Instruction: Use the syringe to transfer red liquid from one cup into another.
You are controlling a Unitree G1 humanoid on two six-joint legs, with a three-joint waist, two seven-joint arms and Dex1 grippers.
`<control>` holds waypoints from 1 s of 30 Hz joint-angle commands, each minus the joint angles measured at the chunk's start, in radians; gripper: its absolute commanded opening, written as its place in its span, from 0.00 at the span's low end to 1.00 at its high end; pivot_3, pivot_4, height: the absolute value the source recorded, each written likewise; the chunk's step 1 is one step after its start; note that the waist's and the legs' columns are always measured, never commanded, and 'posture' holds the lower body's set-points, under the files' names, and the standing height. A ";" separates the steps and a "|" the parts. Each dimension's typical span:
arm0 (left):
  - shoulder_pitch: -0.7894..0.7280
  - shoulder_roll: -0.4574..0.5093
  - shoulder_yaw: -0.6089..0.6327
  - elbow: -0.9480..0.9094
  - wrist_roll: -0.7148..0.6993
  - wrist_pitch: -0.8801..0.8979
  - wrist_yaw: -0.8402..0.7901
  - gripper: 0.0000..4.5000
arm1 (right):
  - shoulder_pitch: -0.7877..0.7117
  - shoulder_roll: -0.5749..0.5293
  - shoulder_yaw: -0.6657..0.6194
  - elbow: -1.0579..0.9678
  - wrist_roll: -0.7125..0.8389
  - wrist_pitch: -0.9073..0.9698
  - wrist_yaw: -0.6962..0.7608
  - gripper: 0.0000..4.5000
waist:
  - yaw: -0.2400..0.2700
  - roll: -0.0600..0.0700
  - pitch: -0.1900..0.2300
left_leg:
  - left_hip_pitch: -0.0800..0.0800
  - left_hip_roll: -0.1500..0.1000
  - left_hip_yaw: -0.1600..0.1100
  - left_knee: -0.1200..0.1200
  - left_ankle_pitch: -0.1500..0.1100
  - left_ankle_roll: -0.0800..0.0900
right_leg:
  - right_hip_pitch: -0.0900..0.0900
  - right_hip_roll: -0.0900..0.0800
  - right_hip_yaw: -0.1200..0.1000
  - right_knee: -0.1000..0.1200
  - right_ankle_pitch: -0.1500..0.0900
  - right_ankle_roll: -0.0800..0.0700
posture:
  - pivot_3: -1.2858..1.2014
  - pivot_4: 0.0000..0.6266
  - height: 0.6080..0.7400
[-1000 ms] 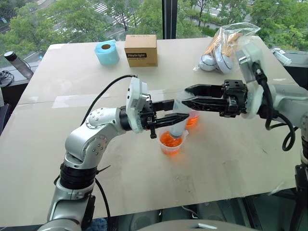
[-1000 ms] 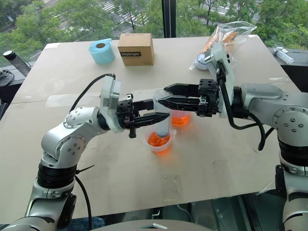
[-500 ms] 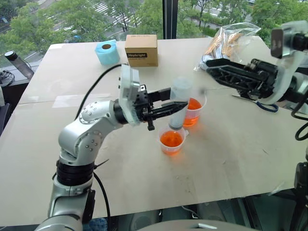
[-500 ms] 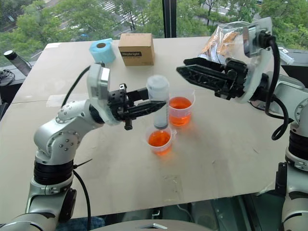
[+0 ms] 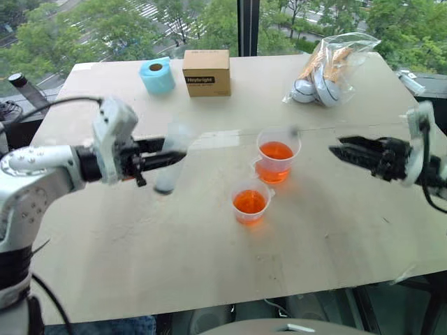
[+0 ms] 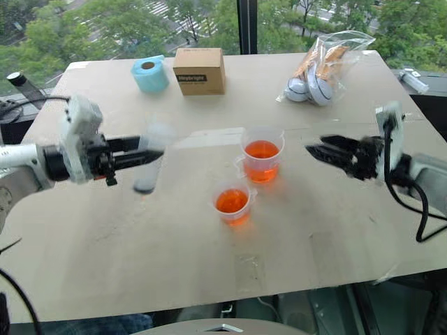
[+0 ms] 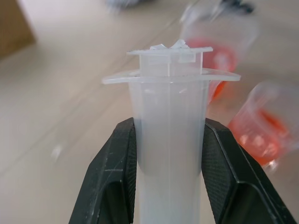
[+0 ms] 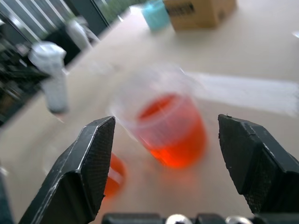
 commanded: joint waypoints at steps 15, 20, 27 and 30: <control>-0.038 -0.090 -0.194 0.312 0.361 -0.006 0.107 0.99 | 0.269 -0.074 0.019 -0.071 -0.358 -0.161 0.296 0.84 | 0.010 0.002 -0.001 | 0.000 0.001 0.000 0.000 -0.001 0.001 | 0.000 -0.001 0.001 0.001 0.000 0.000 | 0.52 0.24 1.00; -0.070 -0.097 -0.119 0.324 0.386 -0.058 0.151 0.99 | 0.296 -0.060 0.004 -0.062 -0.377 -0.195 0.333 0.84 | 0.016 0.001 0.000 | 0.000 0.001 -0.001 0.000 -0.001 0.001 | 0.000 -0.002 0.000 0.001 0.000 0.000 | 0.52 0.24 1.00; -0.033 -0.176 0.196 0.032 0.094 -0.083 0.056 0.99 | 0.405 0.022 0.015 -0.052 -0.532 -0.436 0.389 0.84 | 0.014 -0.001 -0.001 | -0.001 0.001 -0.001 0.001 0.000 0.000 | 0.000 -0.003 0.000 0.000 0.000 0.000 | 0.52 0.24 1.00; 0.156 -0.199 0.263 -0.114 0.035 -0.056 0.018 1.00 | 0.429 0.082 0.008 -0.028 -0.568 -0.516 0.390 0.95 | -0.003 0.004 -0.003 | 0.001 0.001 0.000 0.000 0.000 0.000 | 0.001 -0.003 0.002 -0.001 0.000 0.000 | 0.52 0.24 1.00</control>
